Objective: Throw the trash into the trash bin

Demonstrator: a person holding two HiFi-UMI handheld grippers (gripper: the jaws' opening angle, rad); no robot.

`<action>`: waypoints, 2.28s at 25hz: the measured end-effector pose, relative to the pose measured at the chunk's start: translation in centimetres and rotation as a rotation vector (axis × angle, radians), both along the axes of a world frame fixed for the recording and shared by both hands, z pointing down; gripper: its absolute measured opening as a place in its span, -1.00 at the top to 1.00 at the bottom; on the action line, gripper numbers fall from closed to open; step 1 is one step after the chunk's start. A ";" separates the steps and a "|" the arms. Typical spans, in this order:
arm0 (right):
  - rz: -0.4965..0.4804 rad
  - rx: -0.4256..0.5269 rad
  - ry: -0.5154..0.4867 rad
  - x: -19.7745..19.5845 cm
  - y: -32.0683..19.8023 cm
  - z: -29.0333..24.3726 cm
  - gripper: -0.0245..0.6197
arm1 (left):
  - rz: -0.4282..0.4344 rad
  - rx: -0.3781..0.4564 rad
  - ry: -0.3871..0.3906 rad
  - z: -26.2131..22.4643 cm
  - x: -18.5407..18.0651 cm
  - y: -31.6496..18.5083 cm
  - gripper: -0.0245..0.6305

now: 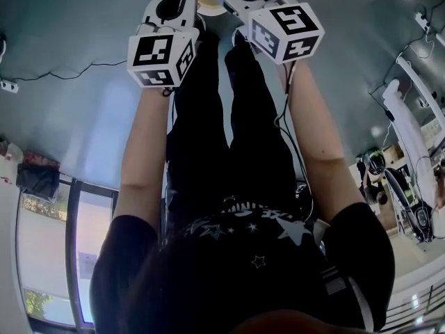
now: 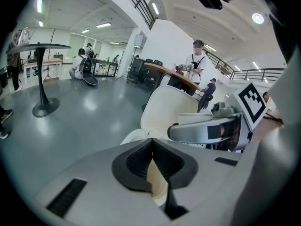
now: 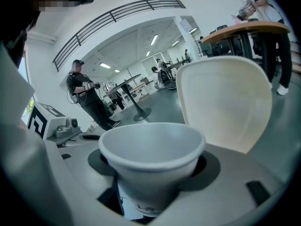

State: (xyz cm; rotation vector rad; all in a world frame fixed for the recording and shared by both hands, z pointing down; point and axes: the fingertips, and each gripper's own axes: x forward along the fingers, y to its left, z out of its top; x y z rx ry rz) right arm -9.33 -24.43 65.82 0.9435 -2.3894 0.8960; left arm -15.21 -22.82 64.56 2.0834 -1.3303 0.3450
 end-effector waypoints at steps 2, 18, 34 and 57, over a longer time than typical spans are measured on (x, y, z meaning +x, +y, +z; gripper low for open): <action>-0.006 -0.009 0.001 -0.5 0.0 1.1 -0.13 | -0.002 -0.012 -0.007 1.2 -0.4 0.0 0.89; -0.023 -0.073 0.022 -1.6 0.5 8.6 -0.13 | -0.014 -0.108 -0.028 8.9 -1.3 0.6 0.89; -0.034 -0.119 0.017 -2.8 1.6 11.5 -0.13 | -0.030 -0.157 -0.042 11.3 -2.2 1.6 0.89; -0.025 -0.098 0.042 -1.9 1.0 6.9 -0.37 | -0.014 -0.109 -0.052 6.2 -1.5 0.7 0.89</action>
